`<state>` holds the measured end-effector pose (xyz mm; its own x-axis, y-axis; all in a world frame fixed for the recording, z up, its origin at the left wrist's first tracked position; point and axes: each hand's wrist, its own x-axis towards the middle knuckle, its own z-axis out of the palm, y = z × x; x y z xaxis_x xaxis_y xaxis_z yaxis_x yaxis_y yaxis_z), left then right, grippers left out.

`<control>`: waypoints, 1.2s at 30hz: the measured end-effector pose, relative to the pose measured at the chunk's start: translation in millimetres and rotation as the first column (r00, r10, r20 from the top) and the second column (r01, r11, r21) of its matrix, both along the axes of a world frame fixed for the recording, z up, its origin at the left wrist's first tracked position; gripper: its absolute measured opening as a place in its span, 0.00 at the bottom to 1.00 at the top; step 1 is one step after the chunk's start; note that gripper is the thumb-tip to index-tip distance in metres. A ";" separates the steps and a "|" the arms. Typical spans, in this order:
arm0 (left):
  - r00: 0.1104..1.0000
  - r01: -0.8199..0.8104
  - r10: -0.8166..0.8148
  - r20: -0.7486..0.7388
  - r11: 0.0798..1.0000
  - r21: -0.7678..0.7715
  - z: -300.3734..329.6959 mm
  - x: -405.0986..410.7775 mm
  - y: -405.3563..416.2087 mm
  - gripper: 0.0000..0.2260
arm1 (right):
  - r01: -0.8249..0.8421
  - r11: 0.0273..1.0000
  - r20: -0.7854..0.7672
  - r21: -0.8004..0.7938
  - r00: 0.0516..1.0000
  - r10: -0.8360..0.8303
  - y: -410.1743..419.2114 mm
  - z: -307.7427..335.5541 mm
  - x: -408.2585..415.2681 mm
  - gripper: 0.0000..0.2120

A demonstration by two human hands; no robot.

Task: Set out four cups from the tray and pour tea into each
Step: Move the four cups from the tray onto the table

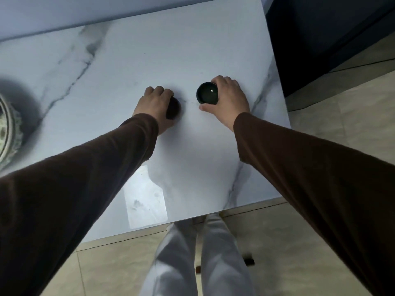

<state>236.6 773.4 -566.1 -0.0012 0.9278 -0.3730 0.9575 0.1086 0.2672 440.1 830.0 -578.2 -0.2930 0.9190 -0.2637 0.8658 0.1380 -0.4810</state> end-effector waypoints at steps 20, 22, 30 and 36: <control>0.997 -0.005 0.008 -0.077 0.999 0.044 56.2 -49.5 -53.2 0.35 | -0.127 0.977 0.110 0.169 0.988 0.109 -40.4 55.1 -35.1 0.29; 0.997 -0.015 0.019 -0.073 0.998 0.055 67.4 -68.2 -70.0 0.35 | -0.125 0.979 0.083 0.163 0.990 0.113 -59.2 68.5 -55.1 0.26; 0.998 -0.005 0.010 -0.059 0.997 0.077 95.5 -150.4 -134.9 0.34 | -0.112 0.986 0.035 0.121 0.993 0.109 -137.0 102.3 -150.7 0.21; 0.996 -0.042 0.047 -0.075 0.997 0.066 103.6 -195.7 -168.1 0.33 | -0.104 0.991 -0.053 0.080 0.993 0.109 -170.4 110.5 -212.5 0.19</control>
